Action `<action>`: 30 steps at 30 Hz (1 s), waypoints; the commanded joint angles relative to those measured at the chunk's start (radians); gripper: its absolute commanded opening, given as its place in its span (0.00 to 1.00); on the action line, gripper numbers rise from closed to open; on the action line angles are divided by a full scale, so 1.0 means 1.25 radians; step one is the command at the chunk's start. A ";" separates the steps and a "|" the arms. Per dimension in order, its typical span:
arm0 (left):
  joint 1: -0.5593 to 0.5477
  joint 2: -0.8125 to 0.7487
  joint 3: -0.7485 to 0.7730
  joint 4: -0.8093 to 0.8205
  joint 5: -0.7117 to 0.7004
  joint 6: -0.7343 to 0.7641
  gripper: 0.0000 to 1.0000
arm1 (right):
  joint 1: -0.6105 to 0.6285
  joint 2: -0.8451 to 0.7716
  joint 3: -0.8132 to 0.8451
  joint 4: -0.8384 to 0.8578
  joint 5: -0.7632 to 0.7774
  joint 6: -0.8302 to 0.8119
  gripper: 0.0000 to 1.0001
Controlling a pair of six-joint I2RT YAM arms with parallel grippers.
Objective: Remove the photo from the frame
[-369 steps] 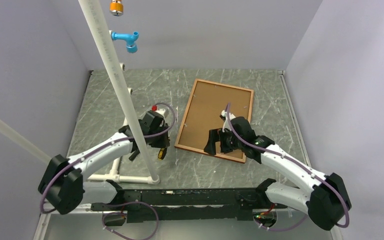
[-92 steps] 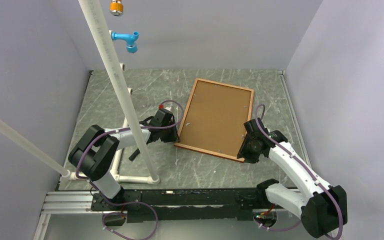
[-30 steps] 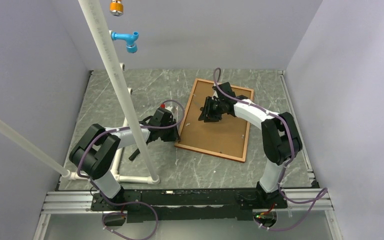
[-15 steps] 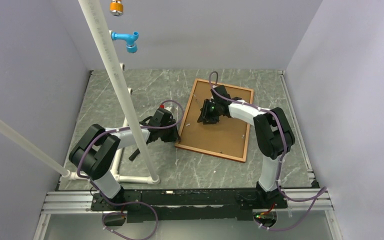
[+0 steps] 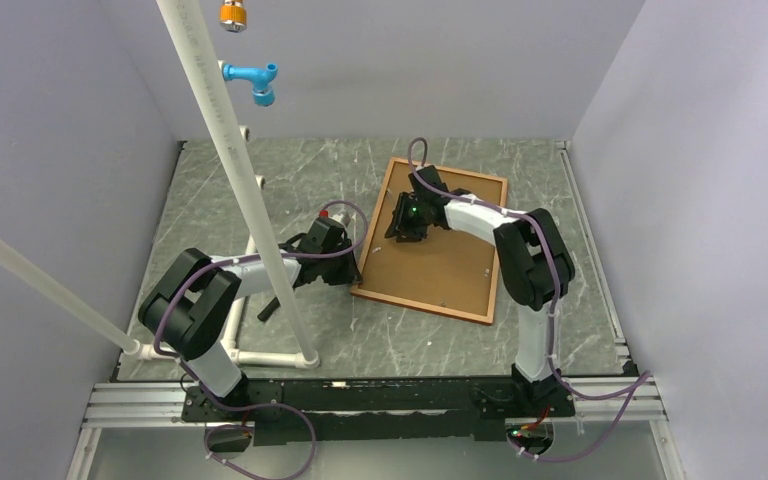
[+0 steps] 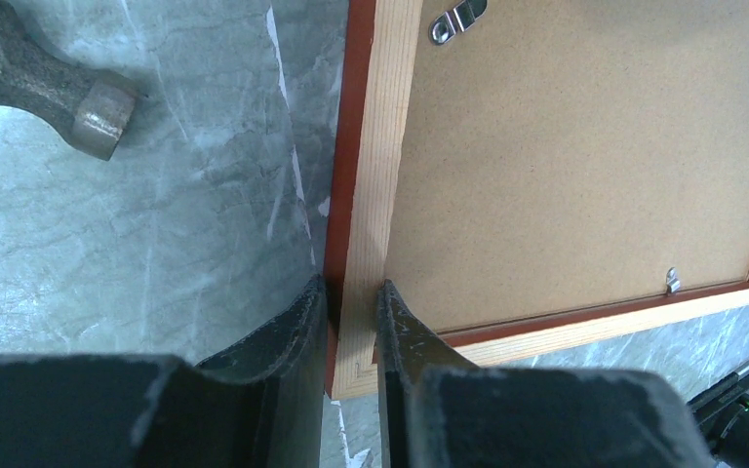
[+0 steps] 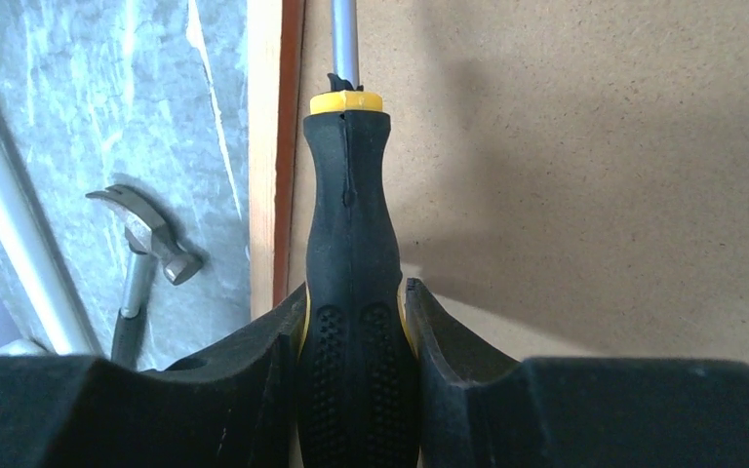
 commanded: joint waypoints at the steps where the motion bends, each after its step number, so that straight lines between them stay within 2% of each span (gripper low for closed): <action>1: -0.014 -0.008 -0.017 -0.057 0.019 -0.032 0.00 | 0.003 0.023 0.038 0.016 0.043 0.035 0.00; 9: -0.015 -0.003 -0.029 -0.079 -0.016 -0.063 0.00 | 0.002 0.100 0.137 -0.100 0.205 0.087 0.00; 12: -0.015 -0.001 -0.030 -0.077 -0.013 -0.058 0.00 | -0.004 0.104 0.155 -0.116 0.221 0.071 0.00; 17: -0.014 -0.005 -0.001 -0.103 -0.018 -0.018 0.00 | -0.010 -0.017 0.121 -0.082 0.214 -0.030 0.00; 22: 0.000 -0.015 0.036 -0.128 -0.009 0.041 0.00 | -0.010 -0.143 0.106 -0.173 0.255 -0.103 0.00; 27: 0.005 0.006 0.075 -0.188 -0.011 0.118 0.00 | -0.010 -0.285 -0.031 -0.196 0.232 -0.120 0.00; 30: 0.022 0.014 0.084 -0.226 -0.027 0.143 0.00 | -0.013 -0.364 -0.110 -0.223 0.267 -0.130 0.00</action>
